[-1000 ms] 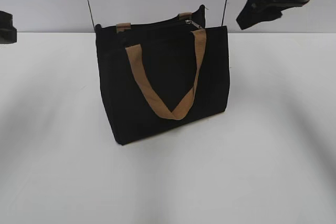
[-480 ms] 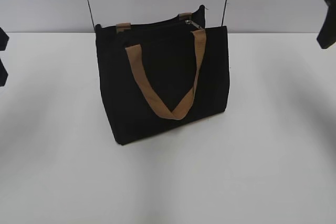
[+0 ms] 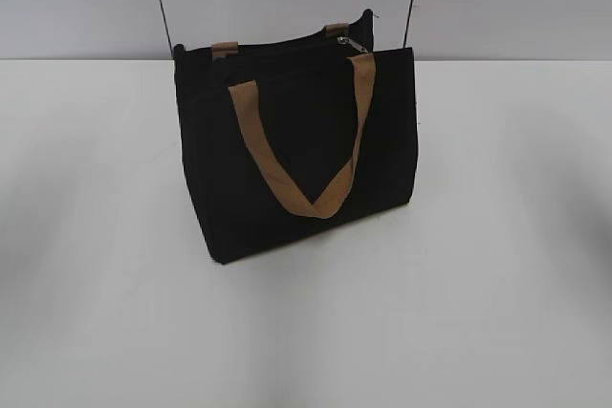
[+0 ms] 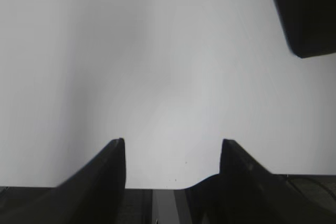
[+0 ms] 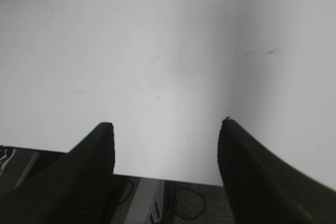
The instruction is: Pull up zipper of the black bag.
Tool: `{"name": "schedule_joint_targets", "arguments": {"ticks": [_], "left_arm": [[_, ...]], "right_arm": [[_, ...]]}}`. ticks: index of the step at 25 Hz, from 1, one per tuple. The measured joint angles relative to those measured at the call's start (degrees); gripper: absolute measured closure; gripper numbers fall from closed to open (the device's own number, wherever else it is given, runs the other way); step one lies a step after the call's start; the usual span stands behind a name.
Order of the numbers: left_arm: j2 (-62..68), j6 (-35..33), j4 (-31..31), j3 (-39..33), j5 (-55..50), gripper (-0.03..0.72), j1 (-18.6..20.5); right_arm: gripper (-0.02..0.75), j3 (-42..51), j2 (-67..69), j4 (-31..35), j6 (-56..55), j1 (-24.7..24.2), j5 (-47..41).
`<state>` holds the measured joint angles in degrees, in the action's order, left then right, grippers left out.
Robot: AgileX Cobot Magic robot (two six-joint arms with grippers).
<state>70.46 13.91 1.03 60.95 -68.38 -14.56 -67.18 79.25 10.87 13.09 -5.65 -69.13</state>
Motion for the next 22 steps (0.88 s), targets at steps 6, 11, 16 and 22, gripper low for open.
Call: {"name": "schedule_joint_targets", "arguments": {"ticks": [6, 11, 16, 22], "left_arm": [[-14.8, -0.34, -0.53, -6.83, -1.15, 0.258, 0.0], [-31.69, -3.97, -1.03, -12.53, 0.72, 0.258, 0.0], [-44.75, -7.71, -1.03, -19.14, 6.24, 0.258, 0.0], [-57.93, -9.92, -1.49, -25.17, 10.13, 0.258, 0.0]], "right_arm": [[0.267, 14.77, -17.61, 1.27, 0.0, 0.0, -0.3], [0.267, 25.6, -33.06, 1.33, 0.39, 0.0, -0.36], [0.267, 32.92, -48.51, 1.5, 1.53, 0.0, -0.8], [0.267, 38.2, -63.92, 1.58, 4.76, 0.0, 1.37]]}}
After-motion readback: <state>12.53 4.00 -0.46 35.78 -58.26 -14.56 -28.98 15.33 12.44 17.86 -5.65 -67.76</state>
